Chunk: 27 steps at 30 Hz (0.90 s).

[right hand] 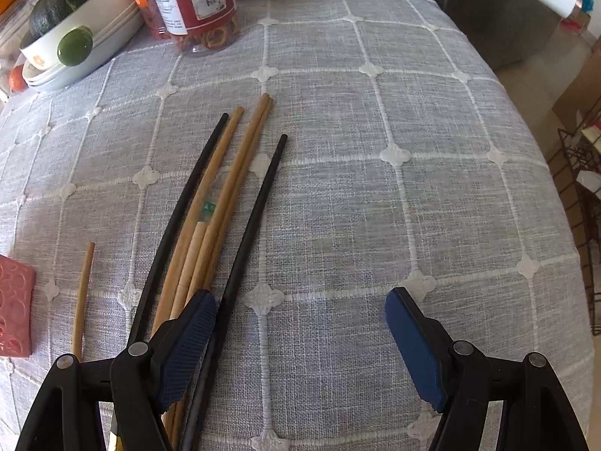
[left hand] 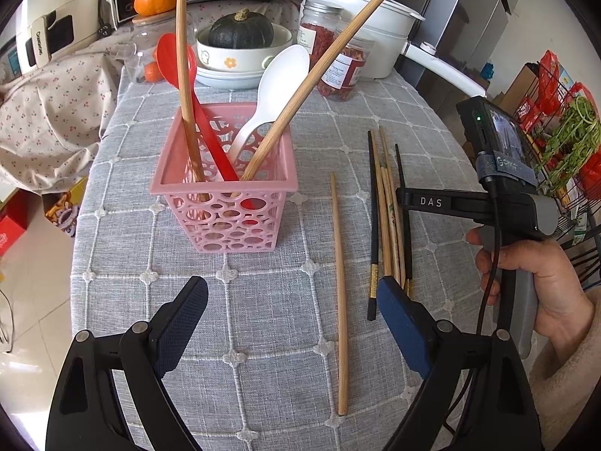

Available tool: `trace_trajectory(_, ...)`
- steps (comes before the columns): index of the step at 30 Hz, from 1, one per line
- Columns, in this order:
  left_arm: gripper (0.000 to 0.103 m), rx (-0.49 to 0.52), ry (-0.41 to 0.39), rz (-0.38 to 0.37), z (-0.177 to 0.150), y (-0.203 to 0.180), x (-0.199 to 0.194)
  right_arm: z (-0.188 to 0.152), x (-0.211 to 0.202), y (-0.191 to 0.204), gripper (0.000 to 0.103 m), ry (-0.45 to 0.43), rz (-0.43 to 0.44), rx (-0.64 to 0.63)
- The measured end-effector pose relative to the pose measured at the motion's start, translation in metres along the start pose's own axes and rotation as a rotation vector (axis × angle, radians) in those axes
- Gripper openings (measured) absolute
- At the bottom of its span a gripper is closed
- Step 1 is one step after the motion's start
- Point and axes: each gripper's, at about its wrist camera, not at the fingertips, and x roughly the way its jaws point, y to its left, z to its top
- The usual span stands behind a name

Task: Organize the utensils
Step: 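Grasp a black chopstick with the right gripper while the left grasps a wooden chopstick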

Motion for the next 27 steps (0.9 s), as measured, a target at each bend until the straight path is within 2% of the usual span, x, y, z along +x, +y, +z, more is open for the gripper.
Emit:
trace_trajectory(1, 0.093, 0.002, 0.001, 0.000, 0.000, -0.001, 0.000, -0.001, 0.000, 0.003, 0.079, -0.007, -0.013, -0.013)
trace_trajectory(4, 0.093, 0.012, 0.002, -0.003, 0.002, -0.005, 0.000, 0.000, -0.004, 0.003, 0.060, -0.005, 0.001, -0.018)
trace_trajectory(6, 0.093, 0.021, 0.000, -0.006, 0.003, -0.010, 0.000, 0.001, -0.007, 0.000, 0.030, 0.004, 0.020, -0.018)
trace_trajectory(7, 0.093, 0.028, -0.001, -0.007, 0.003, -0.014, 0.000, 0.001, -0.007, -0.002, 0.024, 0.013, 0.034, -0.014)
trace_trajectory(8, 0.093, 0.036, -0.002, -0.007, 0.003, -0.017, 0.000, 0.000, -0.008, -0.005, 0.011, 0.019, 0.043, -0.009)
trace_trajectory(12, 0.093, 0.092, 0.013, -0.021, 0.003, -0.038, 0.003, -0.002, -0.010, -0.025, 0.004, 0.050, 0.068, 0.041)
trace_trajectory(17, 0.091, 0.159, 0.034, -0.052, 0.009, -0.073, 0.013, -0.005, -0.026, -0.055, 0.004, 0.030, 0.109, 0.087)
trace_trajectory(21, 0.065, 0.206, 0.057, -0.071, 0.025, -0.105, 0.032, -0.009, -0.047, -0.079, 0.004, -0.005, 0.150, 0.124)
trace_trajectory(25, 0.035, 0.163, 0.092, -0.098, 0.057, -0.124, 0.062, -0.015, -0.060, -0.100, 0.004, -0.019, 0.198, 0.155)
trace_trajectory(27, 0.030, 0.147, 0.092, -0.087, 0.075, -0.130, 0.078, -0.018, -0.065, -0.108, 0.004, -0.024, 0.218, 0.167)
